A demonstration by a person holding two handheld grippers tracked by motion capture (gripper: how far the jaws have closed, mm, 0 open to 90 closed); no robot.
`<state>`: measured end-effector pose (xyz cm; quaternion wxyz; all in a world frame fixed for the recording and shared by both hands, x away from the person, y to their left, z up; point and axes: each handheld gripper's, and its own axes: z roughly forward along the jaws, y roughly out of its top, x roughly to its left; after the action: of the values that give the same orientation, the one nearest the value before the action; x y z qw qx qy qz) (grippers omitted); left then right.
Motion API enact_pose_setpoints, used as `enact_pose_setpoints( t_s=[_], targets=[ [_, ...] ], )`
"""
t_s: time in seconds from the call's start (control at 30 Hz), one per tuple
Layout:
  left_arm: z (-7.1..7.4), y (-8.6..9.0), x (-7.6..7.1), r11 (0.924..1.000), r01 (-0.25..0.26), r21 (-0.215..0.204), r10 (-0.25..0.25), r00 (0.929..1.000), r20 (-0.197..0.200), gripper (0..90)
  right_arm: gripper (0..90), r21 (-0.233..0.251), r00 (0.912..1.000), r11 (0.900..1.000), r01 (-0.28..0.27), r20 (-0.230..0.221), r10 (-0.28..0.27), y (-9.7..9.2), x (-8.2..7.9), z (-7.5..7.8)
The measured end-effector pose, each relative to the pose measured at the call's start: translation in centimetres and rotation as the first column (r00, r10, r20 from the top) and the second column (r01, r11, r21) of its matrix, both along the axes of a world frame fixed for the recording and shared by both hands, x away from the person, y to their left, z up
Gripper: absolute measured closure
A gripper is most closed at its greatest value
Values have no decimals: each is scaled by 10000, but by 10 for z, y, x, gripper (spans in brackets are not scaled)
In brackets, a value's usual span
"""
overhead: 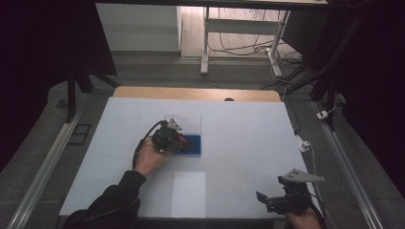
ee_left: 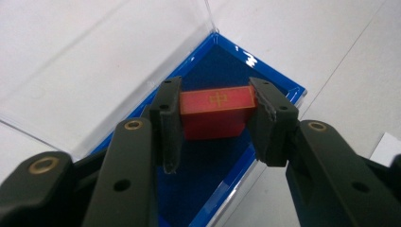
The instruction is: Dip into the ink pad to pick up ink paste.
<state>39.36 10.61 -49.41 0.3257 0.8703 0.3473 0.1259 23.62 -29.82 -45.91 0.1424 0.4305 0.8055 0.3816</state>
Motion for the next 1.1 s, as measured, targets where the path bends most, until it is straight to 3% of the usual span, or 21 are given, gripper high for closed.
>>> enact_pose_setpoints(
  t_s=[0.13,0.3,0.63,0.83,1.1],
  targets=[
    [-6,0,2,9999,-85,75,85,10000,-26,581,0,1,10000,10000,-5,0,5,0,0,0],
    [-8,3,4,9997,-161,-183,159,9998,-106,581,0,-22,10000,10000,-40,17,40,0,0,0],
    [-11,0,1,9992,-391,-111,391,9992,-46,587,0,-106,10000,9999,-48,9,48,1,0,0],
    [-10,-9,-6,9975,-521,475,499,9977,455,589,0,-136,10000,9999,-48,-54,48,2,1,-1],
    [-13,3,1,9987,-393,-314,390,9992,-103,590,0,-133,10000,9999,-62,-46,61,2,1,-1]
  ],
)
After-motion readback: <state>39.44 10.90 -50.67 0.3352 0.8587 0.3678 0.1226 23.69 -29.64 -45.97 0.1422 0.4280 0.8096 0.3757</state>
